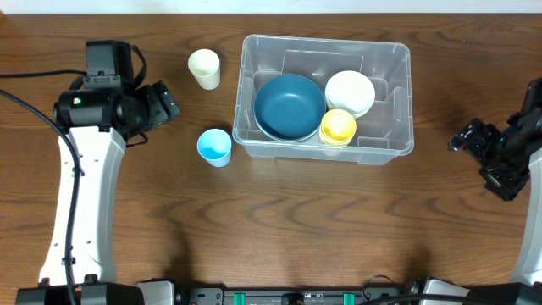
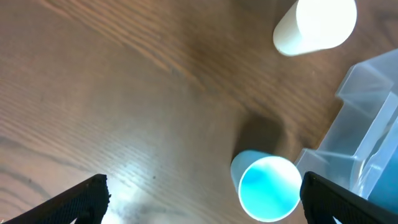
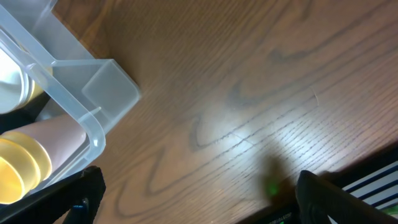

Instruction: Pack container

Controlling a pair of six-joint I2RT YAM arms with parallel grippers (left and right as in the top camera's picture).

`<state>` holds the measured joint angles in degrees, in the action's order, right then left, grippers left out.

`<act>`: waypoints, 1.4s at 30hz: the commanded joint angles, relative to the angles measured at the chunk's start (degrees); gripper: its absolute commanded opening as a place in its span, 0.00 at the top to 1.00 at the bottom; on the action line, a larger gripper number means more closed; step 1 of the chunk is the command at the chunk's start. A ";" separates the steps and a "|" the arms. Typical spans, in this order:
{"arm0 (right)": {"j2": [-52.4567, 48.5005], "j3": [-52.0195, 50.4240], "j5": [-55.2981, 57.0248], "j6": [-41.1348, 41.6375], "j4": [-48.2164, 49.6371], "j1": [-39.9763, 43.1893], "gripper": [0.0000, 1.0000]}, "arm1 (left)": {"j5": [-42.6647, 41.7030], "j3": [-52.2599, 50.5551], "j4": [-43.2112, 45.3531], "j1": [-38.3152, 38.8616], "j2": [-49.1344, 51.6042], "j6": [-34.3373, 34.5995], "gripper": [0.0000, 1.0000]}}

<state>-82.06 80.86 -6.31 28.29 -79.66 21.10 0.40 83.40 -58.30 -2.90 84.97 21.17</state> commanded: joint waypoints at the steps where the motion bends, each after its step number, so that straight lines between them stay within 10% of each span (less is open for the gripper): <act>1: 0.63 0.00 -2.16 1.46 0.83 0.31 0.01 | 0.68 0.20 -1.05 -0.20 -0.07 -0.09 0.02; 13: 0.74 0.02 -10.16 -0.55 4.66 0.24 0.02 | 0.68 0.20 -2.54 -0.20 -0.04 -0.09 0.02; 17: 1.18 0.31 -25.94 -9.84 12.17 -0.94 0.26 | 0.68 0.20 -2.51 -0.20 -0.04 -0.07 0.02; 20: 1.18 2.34 -28.85 -9.88 15.37 -3.04 0.80 | 0.68 0.20 -2.51 -0.20 -0.04 -0.09 0.02; 22: 1.18 4.74 -28.00 -9.53 16.59 -5.20 0.99 | 0.68 0.20 -2.51 -0.20 -0.04 -0.07 0.02; 42: -16.24 26.01 -12.11 -0.02 38.62 -36.50 0.99 | 0.68 0.20 -2.51 -0.20 -0.04 -0.09 0.02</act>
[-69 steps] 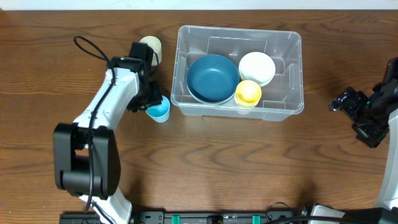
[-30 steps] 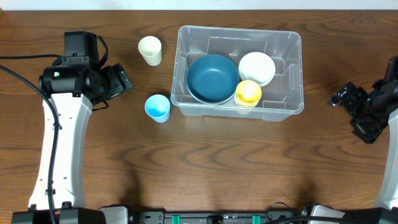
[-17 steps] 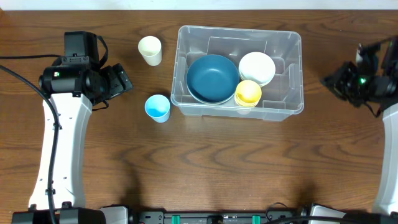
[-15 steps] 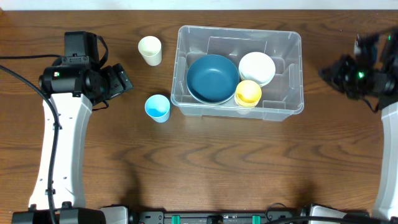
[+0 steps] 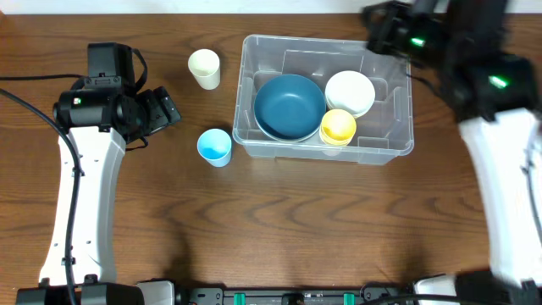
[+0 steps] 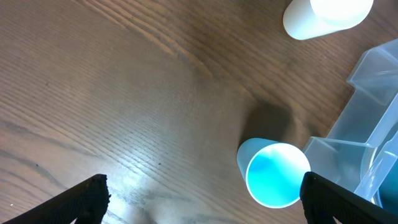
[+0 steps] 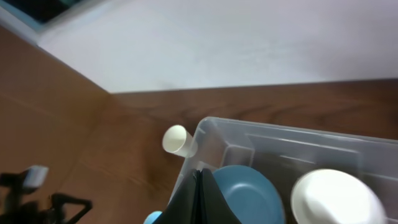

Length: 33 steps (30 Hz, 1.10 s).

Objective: Pack container
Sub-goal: 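Move the right gripper toward the bin, then lower the right gripper onto the teal bowl's rim inside the bin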

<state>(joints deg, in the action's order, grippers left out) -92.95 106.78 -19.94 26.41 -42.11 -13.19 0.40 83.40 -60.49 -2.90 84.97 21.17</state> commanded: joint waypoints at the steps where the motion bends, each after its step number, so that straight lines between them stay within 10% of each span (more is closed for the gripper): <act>1: -6.97 0.44 1.51 1.86 1.73 -2.89 0.99 | 0.68 0.20 -0.33 -0.20 -0.04 -0.09 0.02; 33: -28.52 7.91 16.46 4.20 -7.72 -15.28 0.99 | 0.68 0.20 -0.33 -0.20 -0.04 -0.09 0.02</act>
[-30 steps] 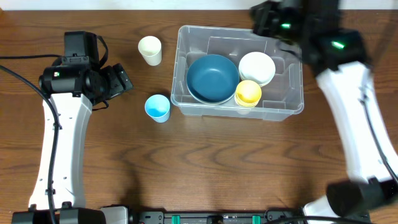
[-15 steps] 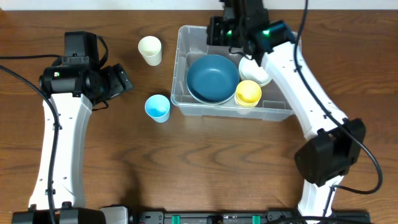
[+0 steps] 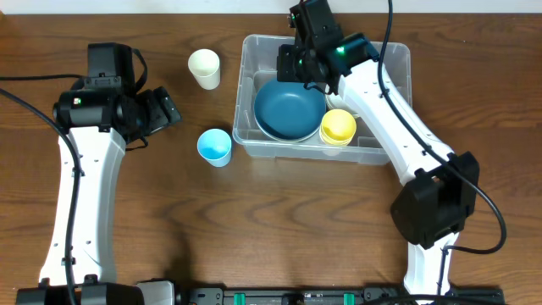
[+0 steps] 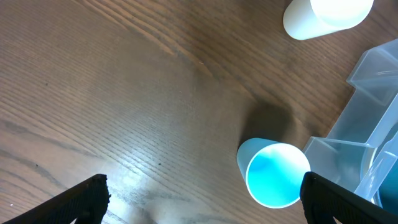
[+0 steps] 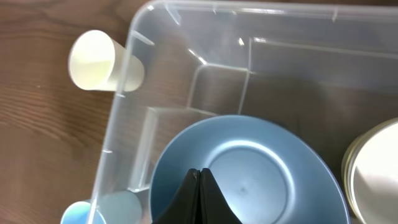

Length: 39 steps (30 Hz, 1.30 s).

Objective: Pack container
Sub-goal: 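Lower the right gripper onto the teal bowl's rim inside the bin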

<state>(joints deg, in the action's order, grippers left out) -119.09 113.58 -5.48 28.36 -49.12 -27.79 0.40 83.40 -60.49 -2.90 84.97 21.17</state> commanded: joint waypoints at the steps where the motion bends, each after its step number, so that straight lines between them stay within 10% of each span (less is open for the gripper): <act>1: -3.19 1.11 2.05 3.04 -1.09 -0.74 0.99 | 0.68 0.20 -0.33 -0.20 -0.04 -0.09 0.02; 39: -13.16 1.05 8.94 5.44 5.31 -0.20 0.99 | 0.68 0.20 -0.33 -0.20 -0.04 -0.09 0.02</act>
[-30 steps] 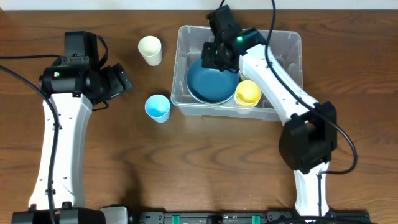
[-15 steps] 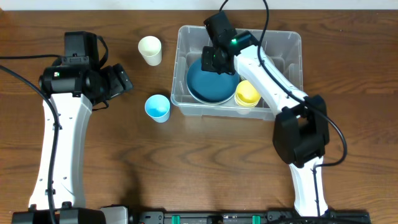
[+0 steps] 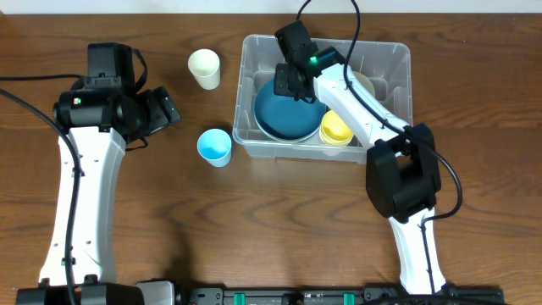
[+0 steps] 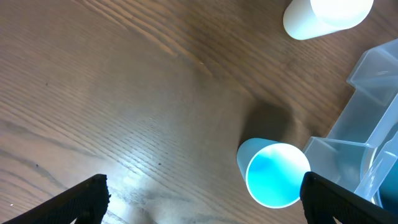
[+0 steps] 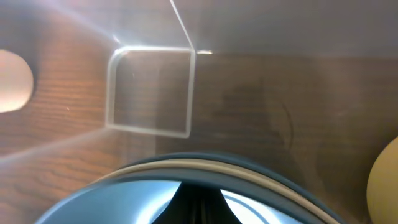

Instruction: Pack container

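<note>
A clear plastic container holds a blue bowl, a yellow cup and a white bowl. My right gripper is shut, with its tips low inside the blue bowl just under the far rim; nothing shows between them. Left of the container on the table stand a blue cup and a cream cup. My left gripper is open above the table beside the blue cup, holding nothing. The cream cup is beyond it.
The container's near-left corner is close to the blue cup. My right arm reaches across the container from its right side. Bare wooden tabletop runs along the front.
My right gripper has dropped from above the blue bowl to just inside its far rim, still shut. The left arm and both cups have not moved.
My right arm was first at the table's far right, beside the container. It then stood high behind the container, then over the blue bowl, and now sits low inside it. The left gripper stayed open beside the blue cup throughout.
</note>
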Controlling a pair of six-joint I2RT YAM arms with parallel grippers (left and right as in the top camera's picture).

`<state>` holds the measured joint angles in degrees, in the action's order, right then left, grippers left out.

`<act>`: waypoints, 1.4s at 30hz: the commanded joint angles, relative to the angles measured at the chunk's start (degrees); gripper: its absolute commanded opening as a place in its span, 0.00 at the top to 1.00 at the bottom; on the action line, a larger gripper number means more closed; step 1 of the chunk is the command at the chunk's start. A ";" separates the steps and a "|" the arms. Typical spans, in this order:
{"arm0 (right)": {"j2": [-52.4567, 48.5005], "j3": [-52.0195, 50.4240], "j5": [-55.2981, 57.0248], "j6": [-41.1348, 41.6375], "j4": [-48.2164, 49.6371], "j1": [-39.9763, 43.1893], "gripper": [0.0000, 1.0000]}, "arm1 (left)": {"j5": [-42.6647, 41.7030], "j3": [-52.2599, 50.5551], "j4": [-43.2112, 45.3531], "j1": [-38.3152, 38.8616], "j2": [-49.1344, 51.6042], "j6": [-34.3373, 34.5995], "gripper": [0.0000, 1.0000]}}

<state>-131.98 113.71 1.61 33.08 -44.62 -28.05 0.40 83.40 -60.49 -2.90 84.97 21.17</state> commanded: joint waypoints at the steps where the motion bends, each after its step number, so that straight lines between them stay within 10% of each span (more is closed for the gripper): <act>1: -0.26 0.92 2.10 0.72 1.29 0.09 0.99 | 0.68 0.20 -0.35 -0.20 -0.04 -0.09 0.02; 42: -0.26 0.92 6.12 -0.55 12.35 4.55 0.99 | 0.68 0.20 -0.33 -0.20 -0.04 -0.09 0.02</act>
<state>-131.98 113.71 6.26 33.04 -32.71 -24.01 0.40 83.40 -60.49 -2.90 84.97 21.17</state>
